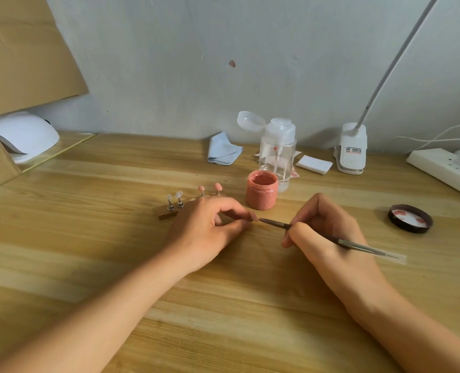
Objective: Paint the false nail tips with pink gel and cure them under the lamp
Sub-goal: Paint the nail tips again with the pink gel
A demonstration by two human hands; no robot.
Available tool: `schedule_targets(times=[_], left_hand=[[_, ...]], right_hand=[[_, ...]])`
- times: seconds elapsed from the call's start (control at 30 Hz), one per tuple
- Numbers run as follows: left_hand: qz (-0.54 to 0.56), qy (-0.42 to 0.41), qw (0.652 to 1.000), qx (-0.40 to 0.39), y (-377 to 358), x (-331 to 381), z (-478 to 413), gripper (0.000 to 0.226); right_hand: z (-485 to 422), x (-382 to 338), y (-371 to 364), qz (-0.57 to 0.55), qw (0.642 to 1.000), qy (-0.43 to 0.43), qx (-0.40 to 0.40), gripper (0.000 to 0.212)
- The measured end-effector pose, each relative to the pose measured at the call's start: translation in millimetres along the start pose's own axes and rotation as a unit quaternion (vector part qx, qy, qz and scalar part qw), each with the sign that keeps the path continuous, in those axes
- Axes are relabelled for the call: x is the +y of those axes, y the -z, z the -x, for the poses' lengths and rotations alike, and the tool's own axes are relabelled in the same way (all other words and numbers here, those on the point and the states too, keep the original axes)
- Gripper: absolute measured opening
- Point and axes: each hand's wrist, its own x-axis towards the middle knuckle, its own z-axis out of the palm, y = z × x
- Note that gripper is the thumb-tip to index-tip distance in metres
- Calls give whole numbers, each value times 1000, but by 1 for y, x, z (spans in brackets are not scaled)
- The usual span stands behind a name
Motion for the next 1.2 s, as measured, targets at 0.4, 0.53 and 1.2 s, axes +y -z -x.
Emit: schedule_targets(times=[0.4,0.53,1.2], left_hand=[[-5,7,1000,-4,0,0,-1,12],[-5,12,1000,-5,0,0,-1,12],[4,7,1000,-8,1,2,0,13]], right_hand=[[2,-5,0,-46,999,-6,4,9],[2,-5,0,-32,999,-9,-14,4],[2,-7,0,-51,999,4,3,3]])
